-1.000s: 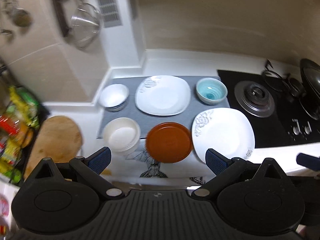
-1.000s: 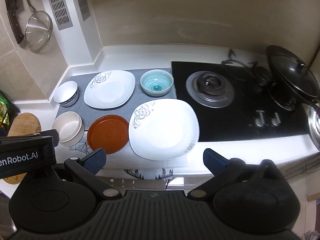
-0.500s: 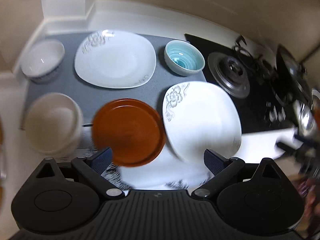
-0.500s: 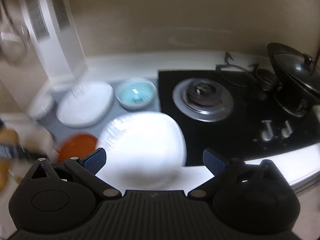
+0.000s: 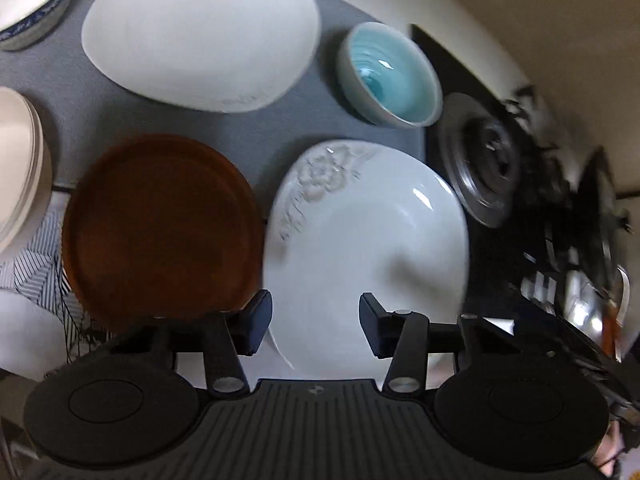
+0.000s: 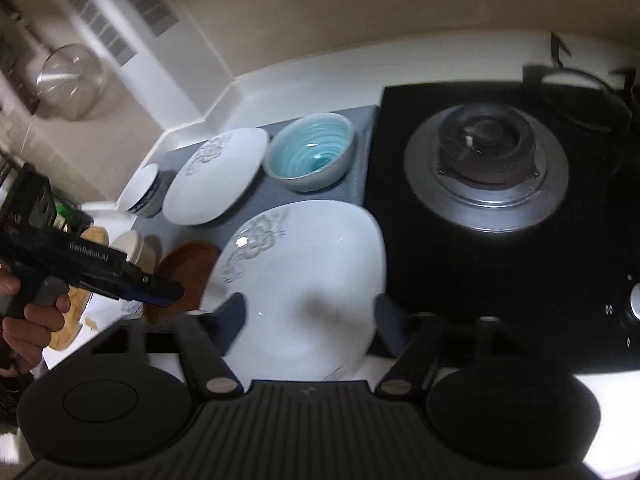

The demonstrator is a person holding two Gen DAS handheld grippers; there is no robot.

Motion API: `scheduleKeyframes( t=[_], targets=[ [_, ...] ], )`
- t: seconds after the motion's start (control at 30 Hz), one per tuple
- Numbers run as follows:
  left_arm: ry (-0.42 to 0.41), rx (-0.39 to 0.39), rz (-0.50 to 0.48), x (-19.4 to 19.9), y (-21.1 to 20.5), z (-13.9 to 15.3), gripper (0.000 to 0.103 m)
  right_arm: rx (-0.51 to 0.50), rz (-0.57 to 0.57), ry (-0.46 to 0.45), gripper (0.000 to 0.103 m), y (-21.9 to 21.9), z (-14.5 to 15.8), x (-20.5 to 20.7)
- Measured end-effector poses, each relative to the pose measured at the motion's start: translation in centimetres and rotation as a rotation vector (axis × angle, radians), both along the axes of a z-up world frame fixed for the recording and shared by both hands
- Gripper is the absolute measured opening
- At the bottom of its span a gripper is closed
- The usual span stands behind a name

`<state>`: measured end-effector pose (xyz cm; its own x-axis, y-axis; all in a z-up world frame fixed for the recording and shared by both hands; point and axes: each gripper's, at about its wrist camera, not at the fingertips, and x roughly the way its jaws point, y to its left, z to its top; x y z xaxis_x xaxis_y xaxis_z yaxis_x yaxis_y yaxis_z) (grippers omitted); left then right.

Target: Organize plates and bowls

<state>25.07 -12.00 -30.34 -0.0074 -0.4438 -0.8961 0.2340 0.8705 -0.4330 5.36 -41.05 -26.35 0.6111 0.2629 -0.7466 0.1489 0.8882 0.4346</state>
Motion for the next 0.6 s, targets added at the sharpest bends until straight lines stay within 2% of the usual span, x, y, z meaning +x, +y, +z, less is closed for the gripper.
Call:
scheduleKeyframes(
  t=[0.1, 0.17, 0.23, 0.3, 0.4, 0.6],
  targets=[
    [-0.015, 0.060, 0.007, 0.7, -1.1, -0.8, 0.050, 0.103, -0.021, 0.031, 0.054, -2.2, -1.4, 0.9],
    [-0.035, 0.092, -0.004, 0.9, -1.6, -1.2, 0.049, 0.128, -0.016, 0.042, 0.050, -2.9, -2.1, 1.3],
    [-0.044, 0.111, -0.037, 0.9, -2.4, -2.1, 0.034, 0.141, -0.026, 0.054, 0.045, -3.4, -2.9, 1.5],
    [-0.092, 0.139, -0.067, 1.1, -3.3, -2.3, 0.033, 0.135, -0.044, 0.074, 0.034, -3.8, -3.6, 1.6],
    [-0.092, 0.153, -0.079, 1.5, -3.8, -2.6, 0.032, 0.144, -0.068, 0.109, 0.032, -4.4, -4.7, 1.8],
    [-0.027, 0.166, -0.074, 2.4, -3.3, -3.9, 0.028, 0.292, -0.087, 0.157, 0.034, -5.5, -7.2, 2.5]
  ],
)
